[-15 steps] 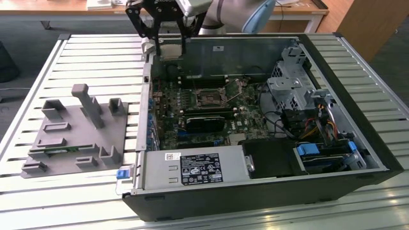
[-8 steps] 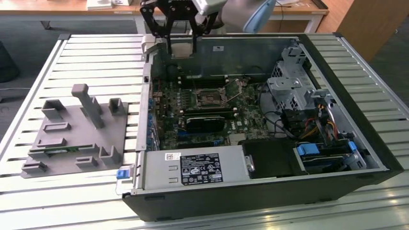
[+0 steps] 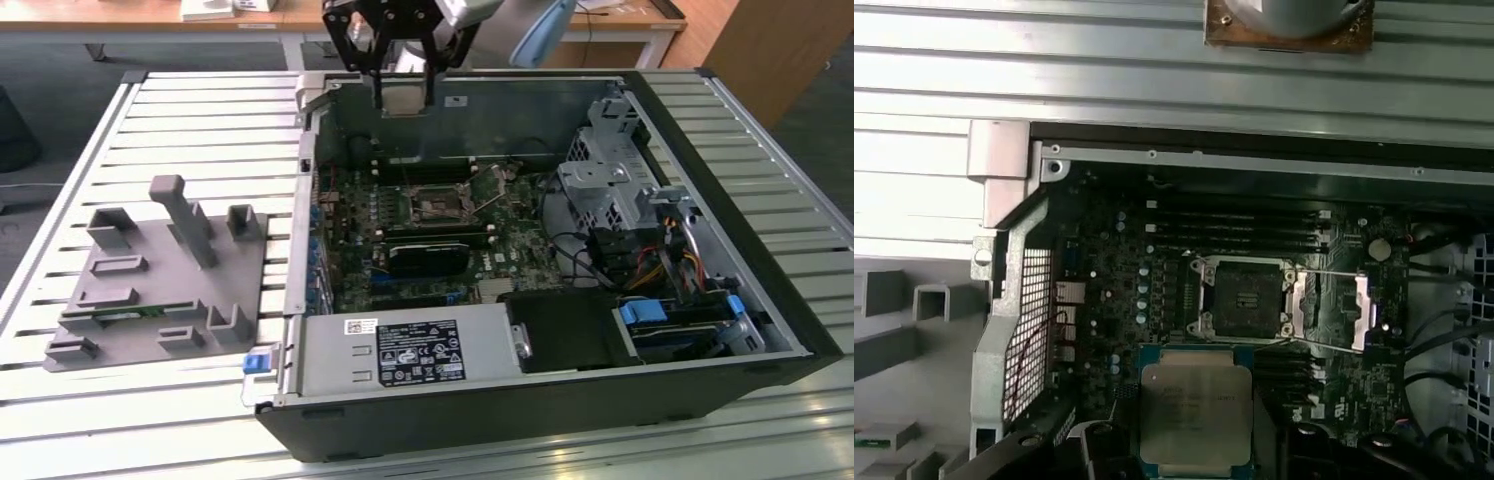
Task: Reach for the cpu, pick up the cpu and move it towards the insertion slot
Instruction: 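Pick up the cpu and move it towards the insertion slot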
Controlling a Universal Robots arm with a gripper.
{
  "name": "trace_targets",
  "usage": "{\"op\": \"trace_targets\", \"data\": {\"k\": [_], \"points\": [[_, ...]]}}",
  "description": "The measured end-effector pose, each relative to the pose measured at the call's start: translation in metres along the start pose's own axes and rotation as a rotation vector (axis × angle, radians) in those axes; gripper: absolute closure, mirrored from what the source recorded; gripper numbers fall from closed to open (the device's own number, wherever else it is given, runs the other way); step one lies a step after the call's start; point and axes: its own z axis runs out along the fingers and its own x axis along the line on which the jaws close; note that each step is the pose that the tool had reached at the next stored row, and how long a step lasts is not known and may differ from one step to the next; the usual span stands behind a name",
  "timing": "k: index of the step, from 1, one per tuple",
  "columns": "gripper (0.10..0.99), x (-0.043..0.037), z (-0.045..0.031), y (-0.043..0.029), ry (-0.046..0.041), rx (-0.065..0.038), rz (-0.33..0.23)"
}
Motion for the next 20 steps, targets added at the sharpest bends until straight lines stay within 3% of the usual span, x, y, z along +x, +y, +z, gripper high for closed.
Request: {"op": "trace_targets", "data": {"k": [9,20], "points": [[0.549,-0.0156,0.0023,0.0139,-0.0009,0.000,0.000],[0.549,-0.0432,0.0038,0.0169,-0.0013,0.000,0.005]]}}
